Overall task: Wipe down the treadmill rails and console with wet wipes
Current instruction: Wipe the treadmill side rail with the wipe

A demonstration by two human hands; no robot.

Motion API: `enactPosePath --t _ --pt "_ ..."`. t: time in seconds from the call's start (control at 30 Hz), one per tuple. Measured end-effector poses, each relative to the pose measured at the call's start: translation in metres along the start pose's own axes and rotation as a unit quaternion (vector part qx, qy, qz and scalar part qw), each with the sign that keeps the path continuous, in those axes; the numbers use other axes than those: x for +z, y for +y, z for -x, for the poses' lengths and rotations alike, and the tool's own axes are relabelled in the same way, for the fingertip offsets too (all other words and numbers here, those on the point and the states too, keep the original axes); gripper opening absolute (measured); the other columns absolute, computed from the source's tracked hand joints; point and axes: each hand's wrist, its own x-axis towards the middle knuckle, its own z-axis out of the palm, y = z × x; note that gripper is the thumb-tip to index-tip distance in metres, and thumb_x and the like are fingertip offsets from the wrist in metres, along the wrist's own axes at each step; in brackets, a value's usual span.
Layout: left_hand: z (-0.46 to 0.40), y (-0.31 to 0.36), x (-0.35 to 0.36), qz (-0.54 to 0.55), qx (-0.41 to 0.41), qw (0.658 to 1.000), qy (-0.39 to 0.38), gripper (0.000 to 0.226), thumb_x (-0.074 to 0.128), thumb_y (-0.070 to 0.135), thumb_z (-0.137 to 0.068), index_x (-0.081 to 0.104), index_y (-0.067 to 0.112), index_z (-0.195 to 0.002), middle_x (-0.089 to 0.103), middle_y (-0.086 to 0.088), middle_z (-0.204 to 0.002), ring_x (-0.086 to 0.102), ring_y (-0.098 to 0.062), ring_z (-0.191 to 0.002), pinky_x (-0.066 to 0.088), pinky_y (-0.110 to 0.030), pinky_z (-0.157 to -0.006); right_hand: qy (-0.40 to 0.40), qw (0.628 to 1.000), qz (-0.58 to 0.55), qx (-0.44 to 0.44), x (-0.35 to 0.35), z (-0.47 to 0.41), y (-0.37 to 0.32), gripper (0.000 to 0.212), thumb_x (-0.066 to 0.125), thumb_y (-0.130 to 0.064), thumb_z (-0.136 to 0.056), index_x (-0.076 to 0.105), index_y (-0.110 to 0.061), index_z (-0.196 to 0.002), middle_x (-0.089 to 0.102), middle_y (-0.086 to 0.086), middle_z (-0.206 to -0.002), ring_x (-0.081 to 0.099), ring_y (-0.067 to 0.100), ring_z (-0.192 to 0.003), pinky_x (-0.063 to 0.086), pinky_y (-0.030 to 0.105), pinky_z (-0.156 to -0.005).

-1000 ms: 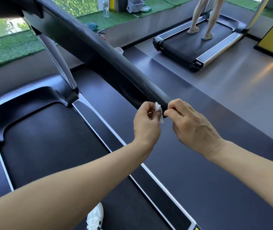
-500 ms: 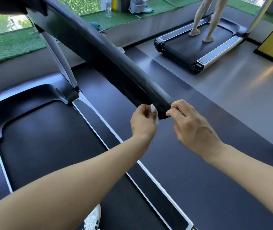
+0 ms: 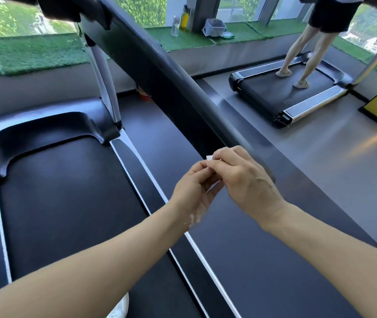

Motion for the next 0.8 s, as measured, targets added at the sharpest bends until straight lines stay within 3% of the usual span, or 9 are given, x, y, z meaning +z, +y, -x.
enactPosePath --t 0.17,0.23,0.3,0.5,0.63,0.8 --pt "-0.015 0.006 -0.033 -0.163 -0.012 0.982 0.092 0.021 0.042 0.023 -0.101 0.063 0.019 -0.103 0.064 0.002 -0.113 0.060 -0.014 -0.105 0.049 -0.026 -0.088 -0.089 0.964 0.160 -0.191 0.006 -0.005 0.031 0.024 0.063 0.013 -0.066 0.056 -0.008 -0.055 0.052 0.007 -0.062 0.059 0.028 -0.066 0.056 0.036 -0.069" --pt "-0.022 0.009 -0.044 -0.196 -0.005 0.974 0.113 0.019 0.041 0.024 -0.102 0.060 0.024 -0.100 0.060 0.006 -0.114 0.057 -0.011 -0.105 0.047 -0.024 -0.088 -0.144 0.939 0.212 -0.228 0.004 0.003 0.038 0.026 0.069 0.014 -0.061 0.056 -0.005 -0.050 0.050 0.008 -0.058 0.060 0.030 -0.066 0.056 0.039 -0.081" --pt "-0.032 0.013 -0.050 -0.225 -0.002 0.968 0.111 0.018 0.041 0.025 -0.102 0.058 0.030 -0.099 0.058 0.010 -0.112 0.056 -0.009 -0.106 0.046 -0.026 -0.093 -0.154 0.927 0.237 -0.249 0.008 -0.003 0.042 0.027 0.069 0.012 -0.065 0.056 -0.006 -0.049 0.050 0.008 -0.056 0.060 0.029 -0.066 0.056 0.037 -0.085" --pt "-0.061 0.019 -0.047 -0.290 0.007 0.952 0.100 0.020 0.046 0.028 -0.098 0.057 0.040 -0.110 0.059 0.014 -0.114 0.057 -0.013 -0.108 0.046 -0.040 -0.101 -0.117 0.927 0.257 -0.246 0.043 -0.073 0.050 0.042 0.033 0.003 -0.080 0.064 -0.008 -0.055 0.057 0.006 -0.059 0.062 0.026 -0.070 0.053 0.033 -0.075" --pt "-0.068 0.013 -0.042 -0.302 0.016 0.950 0.084 0.026 0.049 0.022 -0.096 0.055 0.039 -0.115 0.057 0.019 -0.118 0.056 -0.009 -0.109 0.046 -0.039 -0.101 -0.103 0.924 0.273 -0.245 0.034 -0.039 0.051 0.030 0.043 0.004 -0.081 0.068 -0.005 -0.069 0.061 0.009 -0.069 0.063 0.028 -0.080 0.042 0.034 -0.097" --pt "-0.068 0.009 -0.044 -0.316 0.008 0.945 0.082 0.027 0.048 0.018 -0.098 0.052 0.041 -0.112 0.054 0.016 -0.122 0.054 -0.006 -0.105 0.047 -0.038 -0.100 -0.154 0.929 0.251 -0.222 0.004 0.029 0.036 0.038 0.038 0.009 -0.079 0.068 -0.005 -0.062 0.060 0.012 -0.066 0.062 0.029 -0.073 0.053 0.035 -0.091"
